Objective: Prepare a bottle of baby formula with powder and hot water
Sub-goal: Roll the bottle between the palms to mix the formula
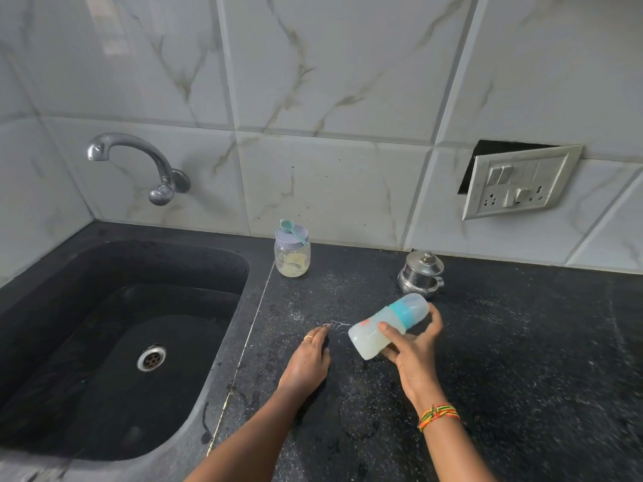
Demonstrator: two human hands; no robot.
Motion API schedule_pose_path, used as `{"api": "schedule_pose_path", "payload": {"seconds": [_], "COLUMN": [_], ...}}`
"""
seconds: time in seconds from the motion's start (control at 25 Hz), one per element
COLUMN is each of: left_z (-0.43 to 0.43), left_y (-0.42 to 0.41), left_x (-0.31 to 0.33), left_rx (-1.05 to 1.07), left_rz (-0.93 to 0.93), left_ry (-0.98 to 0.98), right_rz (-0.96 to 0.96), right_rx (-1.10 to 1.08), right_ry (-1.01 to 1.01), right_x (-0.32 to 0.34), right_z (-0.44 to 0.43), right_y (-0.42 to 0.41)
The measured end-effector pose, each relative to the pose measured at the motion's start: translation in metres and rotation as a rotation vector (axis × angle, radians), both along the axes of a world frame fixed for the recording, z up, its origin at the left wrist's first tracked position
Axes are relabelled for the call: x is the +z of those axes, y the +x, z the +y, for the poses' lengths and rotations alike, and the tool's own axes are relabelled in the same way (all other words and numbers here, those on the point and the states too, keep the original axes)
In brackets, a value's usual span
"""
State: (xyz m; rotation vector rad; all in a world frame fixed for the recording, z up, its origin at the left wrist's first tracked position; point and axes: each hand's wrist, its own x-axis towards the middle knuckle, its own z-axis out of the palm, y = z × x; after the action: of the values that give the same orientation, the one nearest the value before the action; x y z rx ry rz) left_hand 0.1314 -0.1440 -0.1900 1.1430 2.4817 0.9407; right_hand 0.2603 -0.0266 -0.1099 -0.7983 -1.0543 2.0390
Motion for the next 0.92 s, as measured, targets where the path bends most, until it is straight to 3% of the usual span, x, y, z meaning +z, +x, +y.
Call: {"api": "schedule_pose_path", "payload": {"seconds": [0.16,0.32,0.44,0.6,0.76,0.92], "left_z": [0.0007,0.0004,0.0004,0.0001,0.0005,0.0012], "left_y": [0.0008,0.0001,0.0013,-0.0001,0.0011,-0.0005], "left_x": [0.0014,0.0007,0.0019,0.0006,0.0015,0.0006], "left_rx": [0.004,0.008,0.008,0.005,0.003,0.001], "left_rz": [-0.009,-0.017,-0.020,-0.019,-0.016,-0.024], "left_ry": [0.002,-0.006,-0.001,-0.004,-0.009,-0.014], "right_rz": [0.151,0.044,0.198,0.050,0.159,0.047], "right_rx": [-0.139,-0.036,-0.168,-0.053,-0.183,-0.065], "right_ry": [-0.220,-0.045,-0.269,-0.043,-0.230,-0.051], "right_x": [-0.0015,-0.0002,-0.0043,-0.0030,-0.0064,-0.0059], "right_z": [0.0012,-0.0001,0.0039,0.0021,0.0058,0.0009], "right_y": [-0.0033,-0.0005,-0.0020,0.0021,0.0000,0.0022]}}
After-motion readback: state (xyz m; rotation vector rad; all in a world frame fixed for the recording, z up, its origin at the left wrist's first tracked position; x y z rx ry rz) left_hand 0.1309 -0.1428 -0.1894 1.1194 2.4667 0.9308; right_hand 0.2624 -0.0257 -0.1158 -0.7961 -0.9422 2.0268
